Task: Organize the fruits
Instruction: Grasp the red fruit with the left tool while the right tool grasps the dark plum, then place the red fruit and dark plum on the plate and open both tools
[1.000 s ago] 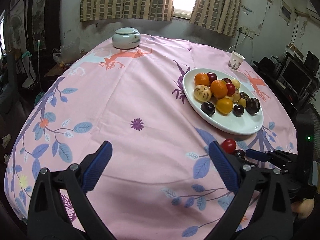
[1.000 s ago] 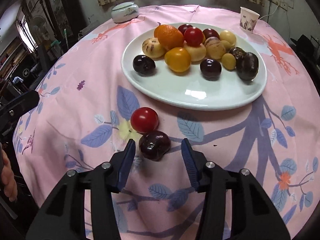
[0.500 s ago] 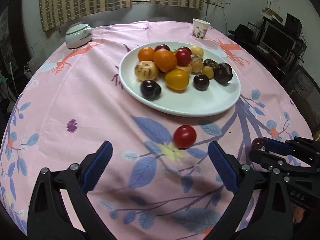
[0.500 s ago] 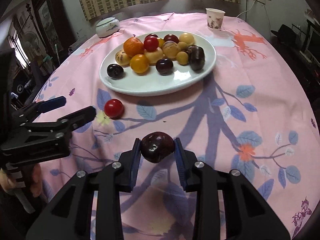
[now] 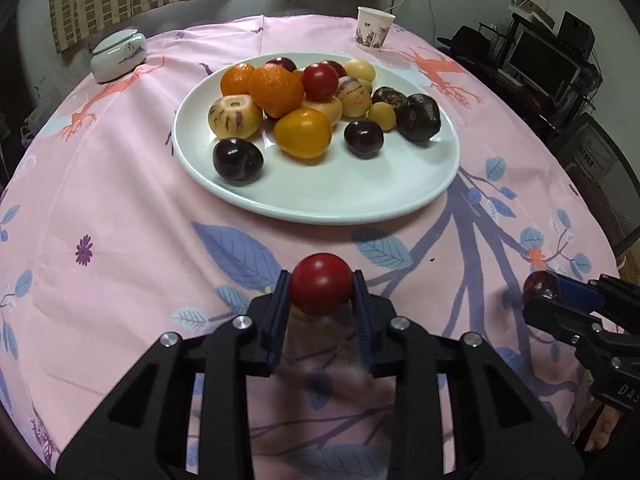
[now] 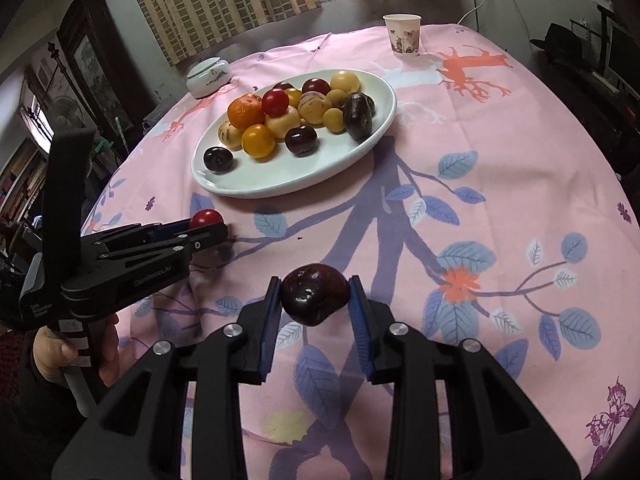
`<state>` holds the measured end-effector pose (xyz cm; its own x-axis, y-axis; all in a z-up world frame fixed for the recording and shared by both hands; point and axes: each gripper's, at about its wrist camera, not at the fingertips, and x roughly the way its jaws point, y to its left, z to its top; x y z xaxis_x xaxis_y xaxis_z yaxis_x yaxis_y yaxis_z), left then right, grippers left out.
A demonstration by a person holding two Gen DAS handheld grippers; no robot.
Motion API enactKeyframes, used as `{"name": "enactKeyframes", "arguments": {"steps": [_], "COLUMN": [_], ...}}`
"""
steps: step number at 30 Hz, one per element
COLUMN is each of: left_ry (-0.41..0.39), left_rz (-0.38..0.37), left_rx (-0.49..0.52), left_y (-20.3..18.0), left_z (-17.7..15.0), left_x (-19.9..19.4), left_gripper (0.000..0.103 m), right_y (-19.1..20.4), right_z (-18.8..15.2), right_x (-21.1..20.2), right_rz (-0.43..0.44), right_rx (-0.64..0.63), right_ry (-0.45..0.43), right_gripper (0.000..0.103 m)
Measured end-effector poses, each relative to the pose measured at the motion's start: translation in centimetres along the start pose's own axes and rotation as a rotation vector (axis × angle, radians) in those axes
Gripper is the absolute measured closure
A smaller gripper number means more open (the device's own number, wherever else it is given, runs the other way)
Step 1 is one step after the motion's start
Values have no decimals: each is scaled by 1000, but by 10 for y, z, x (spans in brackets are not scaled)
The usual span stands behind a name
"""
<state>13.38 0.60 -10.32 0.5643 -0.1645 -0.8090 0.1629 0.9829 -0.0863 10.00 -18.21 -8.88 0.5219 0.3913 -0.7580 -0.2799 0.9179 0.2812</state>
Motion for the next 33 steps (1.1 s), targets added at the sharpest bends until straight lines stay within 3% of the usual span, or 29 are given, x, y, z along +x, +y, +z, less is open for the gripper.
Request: {"name": "enactKeyframes", "arguments": {"steps": [13,18,25,33], "left_ry": [-59,-69,-74,-35], "left_rz": [-19,-11,55,36], "left_rx": [30,13,-22,-35], "left_y": [-6,2,2,3], "left_z": [-15,9,69,76], "left_x": [-54,-58,-34,-7], "left_gripper": [73,73,72,72], "right_y": [25,31,31,15], "right_z": [4,23,83,103], "right_x": [-1,-1,25,51], "right_rz": [-3,-2,-67,-76], "right_rx": [-44,-76,-113,-94], "right_ry": [4,1,-7,14], "right_gripper": [69,69,70,70]}}
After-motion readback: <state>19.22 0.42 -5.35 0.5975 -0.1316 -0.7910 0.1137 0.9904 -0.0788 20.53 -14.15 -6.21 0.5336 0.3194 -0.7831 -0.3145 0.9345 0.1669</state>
